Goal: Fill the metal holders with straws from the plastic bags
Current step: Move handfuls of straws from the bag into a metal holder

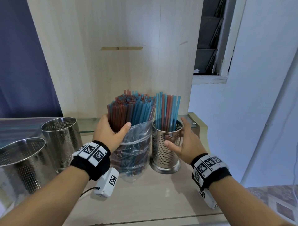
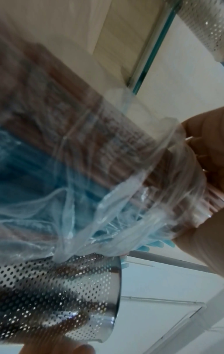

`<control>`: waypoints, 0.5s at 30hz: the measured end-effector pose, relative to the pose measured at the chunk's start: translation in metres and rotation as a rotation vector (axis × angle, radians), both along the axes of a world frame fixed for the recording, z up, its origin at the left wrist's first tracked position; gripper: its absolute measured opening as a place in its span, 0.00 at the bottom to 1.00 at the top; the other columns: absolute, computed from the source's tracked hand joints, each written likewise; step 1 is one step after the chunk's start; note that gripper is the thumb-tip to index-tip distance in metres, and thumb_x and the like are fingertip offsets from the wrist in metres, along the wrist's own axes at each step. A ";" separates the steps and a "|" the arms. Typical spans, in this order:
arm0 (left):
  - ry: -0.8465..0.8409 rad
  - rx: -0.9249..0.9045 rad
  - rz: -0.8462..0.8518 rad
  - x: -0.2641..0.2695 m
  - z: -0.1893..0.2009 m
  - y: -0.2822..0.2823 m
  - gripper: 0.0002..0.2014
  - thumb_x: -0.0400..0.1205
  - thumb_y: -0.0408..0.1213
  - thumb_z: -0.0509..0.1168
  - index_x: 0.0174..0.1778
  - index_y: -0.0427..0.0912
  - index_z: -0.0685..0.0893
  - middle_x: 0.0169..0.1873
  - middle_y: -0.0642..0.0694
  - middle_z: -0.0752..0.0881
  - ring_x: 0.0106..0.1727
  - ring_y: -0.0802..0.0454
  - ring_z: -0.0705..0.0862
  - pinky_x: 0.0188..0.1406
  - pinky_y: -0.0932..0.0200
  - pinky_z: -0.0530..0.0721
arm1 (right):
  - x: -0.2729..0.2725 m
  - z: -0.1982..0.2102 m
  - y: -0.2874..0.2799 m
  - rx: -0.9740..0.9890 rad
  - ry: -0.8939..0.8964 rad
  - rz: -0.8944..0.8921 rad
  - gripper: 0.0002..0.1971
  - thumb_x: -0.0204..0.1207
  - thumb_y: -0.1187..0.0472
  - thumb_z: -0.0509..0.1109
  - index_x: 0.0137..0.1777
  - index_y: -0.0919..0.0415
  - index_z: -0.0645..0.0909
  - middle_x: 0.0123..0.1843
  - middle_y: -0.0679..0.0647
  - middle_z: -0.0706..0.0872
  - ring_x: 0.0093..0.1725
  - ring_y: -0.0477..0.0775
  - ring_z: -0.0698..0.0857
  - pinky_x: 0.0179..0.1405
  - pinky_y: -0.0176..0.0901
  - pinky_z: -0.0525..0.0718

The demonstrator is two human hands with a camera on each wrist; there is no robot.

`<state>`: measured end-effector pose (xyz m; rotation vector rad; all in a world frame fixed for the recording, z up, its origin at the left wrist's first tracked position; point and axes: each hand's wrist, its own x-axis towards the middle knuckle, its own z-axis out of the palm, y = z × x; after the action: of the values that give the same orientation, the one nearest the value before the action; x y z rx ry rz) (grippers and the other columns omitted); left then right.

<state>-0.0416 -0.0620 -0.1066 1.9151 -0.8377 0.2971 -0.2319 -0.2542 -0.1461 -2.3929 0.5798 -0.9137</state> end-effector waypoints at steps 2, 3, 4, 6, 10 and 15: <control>0.008 -0.003 0.001 -0.001 0.001 0.001 0.26 0.76 0.55 0.73 0.62 0.44 0.75 0.53 0.47 0.82 0.51 0.52 0.79 0.47 0.57 0.77 | 0.002 -0.001 0.000 0.028 -0.053 0.077 0.52 0.65 0.34 0.79 0.83 0.46 0.54 0.71 0.38 0.78 0.67 0.38 0.80 0.64 0.23 0.71; 0.006 -0.005 0.003 0.000 0.001 0.001 0.26 0.76 0.55 0.73 0.62 0.44 0.75 0.53 0.47 0.82 0.51 0.51 0.80 0.47 0.57 0.77 | 0.004 -0.002 -0.002 0.035 -0.063 0.089 0.53 0.64 0.35 0.80 0.84 0.47 0.54 0.72 0.40 0.79 0.67 0.39 0.80 0.64 0.24 0.71; 0.002 -0.004 0.006 0.001 0.001 0.001 0.26 0.75 0.56 0.73 0.62 0.44 0.75 0.53 0.47 0.83 0.52 0.50 0.81 0.47 0.56 0.78 | 0.004 -0.002 -0.002 0.046 -0.068 0.095 0.55 0.64 0.36 0.81 0.85 0.49 0.53 0.72 0.41 0.80 0.66 0.39 0.81 0.64 0.23 0.71; -0.011 -0.006 0.012 0.001 0.002 0.002 0.26 0.75 0.57 0.73 0.61 0.45 0.76 0.52 0.47 0.83 0.52 0.49 0.82 0.48 0.56 0.79 | 0.005 -0.002 -0.002 0.063 -0.081 0.103 0.54 0.64 0.39 0.82 0.84 0.50 0.55 0.68 0.39 0.81 0.60 0.33 0.82 0.58 0.14 0.69; -0.068 -0.002 0.044 0.002 0.007 0.004 0.22 0.75 0.58 0.72 0.53 0.47 0.76 0.48 0.48 0.83 0.48 0.49 0.81 0.44 0.56 0.78 | 0.005 -0.002 -0.003 0.080 -0.095 0.118 0.52 0.65 0.43 0.84 0.83 0.51 0.57 0.63 0.37 0.81 0.55 0.27 0.80 0.51 0.09 0.68; -0.127 0.009 0.044 0.000 0.016 0.007 0.16 0.79 0.56 0.68 0.51 0.48 0.79 0.42 0.50 0.84 0.45 0.50 0.82 0.45 0.57 0.77 | 0.005 -0.004 -0.005 0.086 -0.094 0.118 0.52 0.64 0.43 0.84 0.83 0.50 0.57 0.63 0.34 0.79 0.56 0.28 0.79 0.50 0.09 0.69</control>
<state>-0.0415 -0.0545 -0.0905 1.9408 -0.8818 0.4460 -0.2267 -0.2592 -0.1504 -2.2677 0.4281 -0.9254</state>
